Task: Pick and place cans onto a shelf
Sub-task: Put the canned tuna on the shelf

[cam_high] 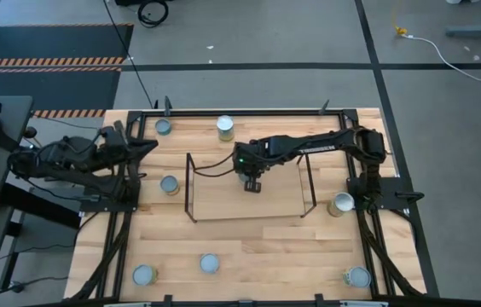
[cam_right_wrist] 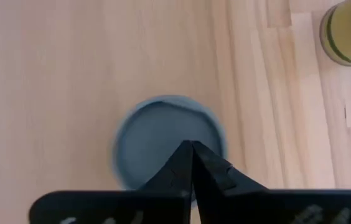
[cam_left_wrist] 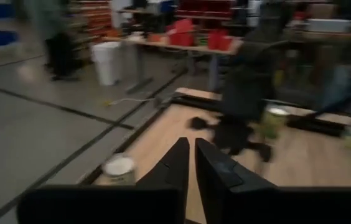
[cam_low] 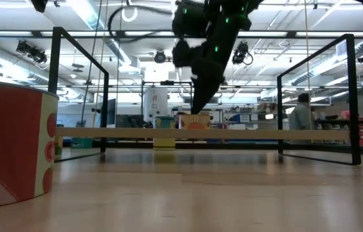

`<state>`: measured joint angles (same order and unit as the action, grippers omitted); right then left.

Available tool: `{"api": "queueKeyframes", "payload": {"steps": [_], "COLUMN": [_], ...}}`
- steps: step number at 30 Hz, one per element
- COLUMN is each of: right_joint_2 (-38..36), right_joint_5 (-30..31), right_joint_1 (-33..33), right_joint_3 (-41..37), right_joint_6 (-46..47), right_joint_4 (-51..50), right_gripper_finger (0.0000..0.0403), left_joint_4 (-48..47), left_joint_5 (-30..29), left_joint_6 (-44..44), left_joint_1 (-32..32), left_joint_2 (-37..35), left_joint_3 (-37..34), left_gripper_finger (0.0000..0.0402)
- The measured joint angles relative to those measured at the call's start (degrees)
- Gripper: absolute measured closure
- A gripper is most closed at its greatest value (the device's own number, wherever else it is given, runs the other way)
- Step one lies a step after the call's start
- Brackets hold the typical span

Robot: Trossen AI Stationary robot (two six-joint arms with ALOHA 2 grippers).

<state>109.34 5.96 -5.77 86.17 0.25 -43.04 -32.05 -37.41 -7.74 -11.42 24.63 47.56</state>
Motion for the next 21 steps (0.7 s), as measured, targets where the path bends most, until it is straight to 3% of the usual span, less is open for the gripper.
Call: {"api": "queueKeyframes", "payload": {"steps": [4, 7, 15, 21], "right_joint_2": [-2.5, -3.8, -7.1, -9.3], "right_joint_5": [0.4, 1.5, 2.3, 1.7], "right_joint_1": [1.8, 2.9, 2.2, 0.1], "right_joint_3": [5.0, 10.0, 22.2, 26.9], "right_joint_6": [1.9, 2.1, 4.3, 8.5], "right_joint_4": [-4.7, -7.0, -6.3, -5.3], "right_gripper_finger": [0.0391, 0.0391, 0.0360, 0.0321], "left_joint_4": [-5.1, -6.0, -10.1, -10.3], "left_joint_5": [-6.1, -6.5, 1.0, 8.9], "left_joint_6": [-1.7, -1.7, -7.7, -11.2], "left_joint_1": [0.6, 3.1, 15.5, 31.6], "left_joint_2": [1.7, 3.5, 12.0, 20.5], "left_joint_3": [3.0, 4.7, 5.0, 5.0], "left_gripper_finger": [0.0320, 0.0279, 0.0189, 0.0182]}}
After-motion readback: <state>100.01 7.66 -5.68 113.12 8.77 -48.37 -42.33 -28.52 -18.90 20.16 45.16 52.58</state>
